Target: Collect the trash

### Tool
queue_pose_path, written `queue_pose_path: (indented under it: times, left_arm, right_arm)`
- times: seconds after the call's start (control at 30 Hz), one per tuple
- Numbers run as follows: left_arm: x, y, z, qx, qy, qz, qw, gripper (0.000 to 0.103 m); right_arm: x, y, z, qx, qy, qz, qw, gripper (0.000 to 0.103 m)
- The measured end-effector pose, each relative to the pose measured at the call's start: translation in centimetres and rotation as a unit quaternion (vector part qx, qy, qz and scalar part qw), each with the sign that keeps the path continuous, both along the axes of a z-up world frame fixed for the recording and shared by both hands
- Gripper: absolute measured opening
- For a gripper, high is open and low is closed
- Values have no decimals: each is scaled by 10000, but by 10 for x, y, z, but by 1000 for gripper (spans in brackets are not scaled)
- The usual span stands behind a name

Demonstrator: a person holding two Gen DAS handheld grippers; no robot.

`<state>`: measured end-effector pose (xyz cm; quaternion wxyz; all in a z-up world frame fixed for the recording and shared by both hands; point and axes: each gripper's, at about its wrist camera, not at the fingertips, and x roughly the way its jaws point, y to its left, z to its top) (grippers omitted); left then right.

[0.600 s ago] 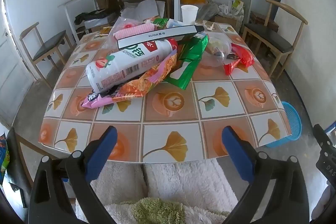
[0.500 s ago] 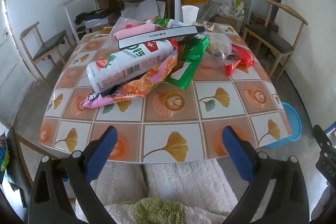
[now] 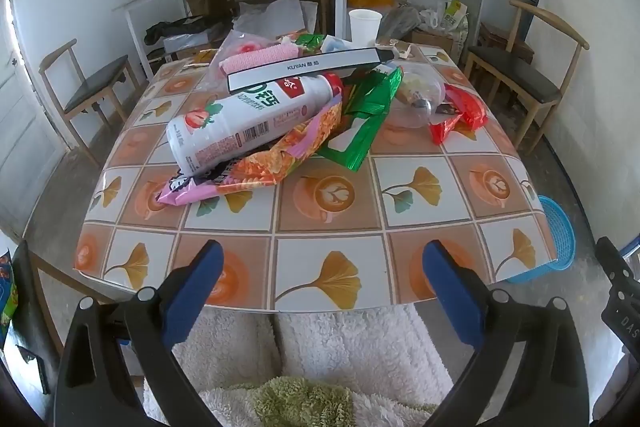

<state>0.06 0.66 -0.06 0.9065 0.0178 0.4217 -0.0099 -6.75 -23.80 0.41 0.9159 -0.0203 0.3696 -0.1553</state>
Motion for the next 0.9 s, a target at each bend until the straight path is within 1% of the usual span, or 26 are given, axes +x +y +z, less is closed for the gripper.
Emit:
queue_pose_path:
  times: [0.9]
  left_arm:
    - [2,-2,-1,-15,12,0,10000,98]
  right_arm:
    - [0,1,1,-7,-9,24,10000,96]
